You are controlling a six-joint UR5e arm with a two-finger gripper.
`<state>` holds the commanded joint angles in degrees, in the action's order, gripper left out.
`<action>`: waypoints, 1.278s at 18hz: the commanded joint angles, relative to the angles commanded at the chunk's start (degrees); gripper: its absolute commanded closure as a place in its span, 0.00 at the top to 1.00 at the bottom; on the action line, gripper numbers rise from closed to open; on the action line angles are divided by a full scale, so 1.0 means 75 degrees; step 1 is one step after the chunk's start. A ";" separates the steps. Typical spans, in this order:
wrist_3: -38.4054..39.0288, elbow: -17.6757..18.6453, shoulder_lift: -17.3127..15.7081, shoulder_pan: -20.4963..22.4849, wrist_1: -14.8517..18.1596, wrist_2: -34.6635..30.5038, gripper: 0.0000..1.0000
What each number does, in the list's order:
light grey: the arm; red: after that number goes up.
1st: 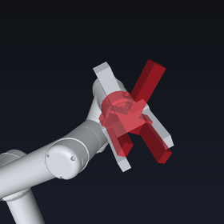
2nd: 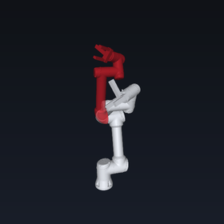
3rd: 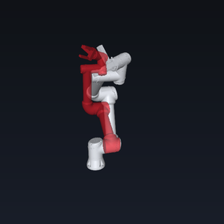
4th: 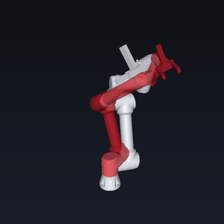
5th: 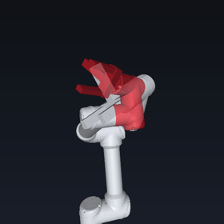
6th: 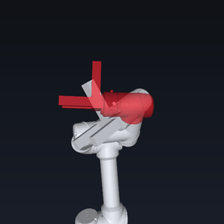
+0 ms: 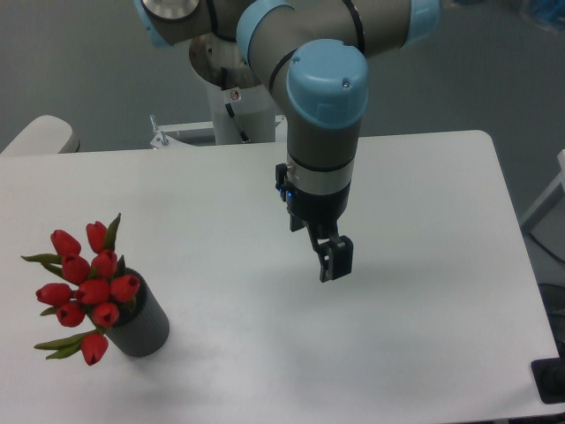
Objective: Pick up the flowers from the vase
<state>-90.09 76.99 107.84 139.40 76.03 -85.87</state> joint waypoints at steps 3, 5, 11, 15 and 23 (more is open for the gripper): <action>-0.0023 0.0070 -0.0012 -0.0012 -0.0035 -0.0023 1.00; 0.0023 0.0082 0.0000 -0.0023 -0.0035 -0.0012 1.00; 0.0292 0.0176 -0.0023 -0.0070 -0.0012 0.0152 1.00; 0.1390 0.0187 -0.0058 -0.0036 -0.0035 0.1578 1.00; 0.3748 0.0877 -0.0210 -0.0082 -0.0257 0.3723 1.00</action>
<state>-61.98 83.57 106.26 138.78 74.10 -57.95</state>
